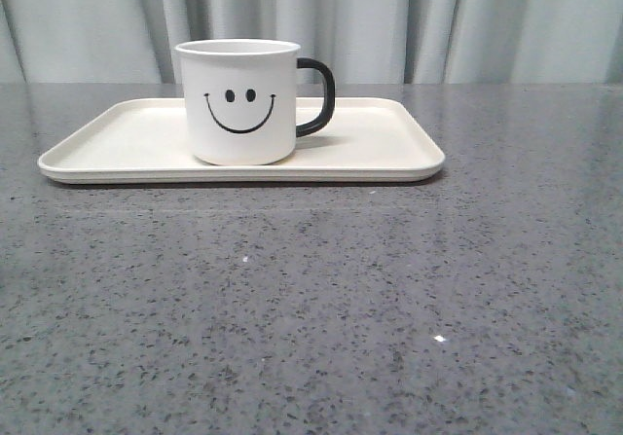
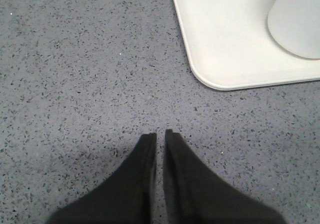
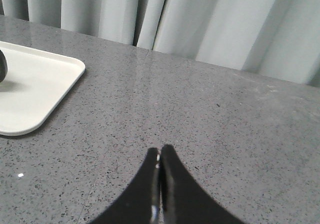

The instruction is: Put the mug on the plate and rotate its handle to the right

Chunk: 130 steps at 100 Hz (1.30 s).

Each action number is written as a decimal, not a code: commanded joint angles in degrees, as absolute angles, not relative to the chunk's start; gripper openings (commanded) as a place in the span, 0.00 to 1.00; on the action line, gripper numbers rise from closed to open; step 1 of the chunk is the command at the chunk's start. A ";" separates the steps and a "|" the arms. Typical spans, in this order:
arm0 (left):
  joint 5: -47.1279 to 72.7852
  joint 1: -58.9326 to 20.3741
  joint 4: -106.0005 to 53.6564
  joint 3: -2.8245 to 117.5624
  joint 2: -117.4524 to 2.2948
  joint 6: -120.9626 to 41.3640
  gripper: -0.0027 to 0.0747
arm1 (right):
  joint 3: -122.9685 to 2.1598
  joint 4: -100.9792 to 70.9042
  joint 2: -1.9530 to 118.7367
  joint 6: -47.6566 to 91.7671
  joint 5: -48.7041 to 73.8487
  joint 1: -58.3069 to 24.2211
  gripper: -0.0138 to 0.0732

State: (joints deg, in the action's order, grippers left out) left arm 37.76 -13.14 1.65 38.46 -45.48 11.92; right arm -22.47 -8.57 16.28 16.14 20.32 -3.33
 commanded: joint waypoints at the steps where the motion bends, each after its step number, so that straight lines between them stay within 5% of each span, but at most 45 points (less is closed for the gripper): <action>1: 33.29 -12.92 1.51 39.97 -45.33 12.35 0.01 | -23.91 -8.44 16.74 16.11 15.76 -3.10 0.08; 83: 32.12 -12.92 1.90 36.94 -43.64 12.35 0.01 | -23.91 -8.44 16.74 16.11 15.97 -3.64 0.08; 115: -1.73 -12.66 3.90 15.47 -26.45 11.84 0.01 | -23.91 -8.44 16.74 16.11 15.97 -3.64 0.08; 130: -4.13 -10.46 3.90 6.04 -16.96 11.84 0.01 | -23.91 -8.44 16.74 16.11 15.97 -3.64 0.08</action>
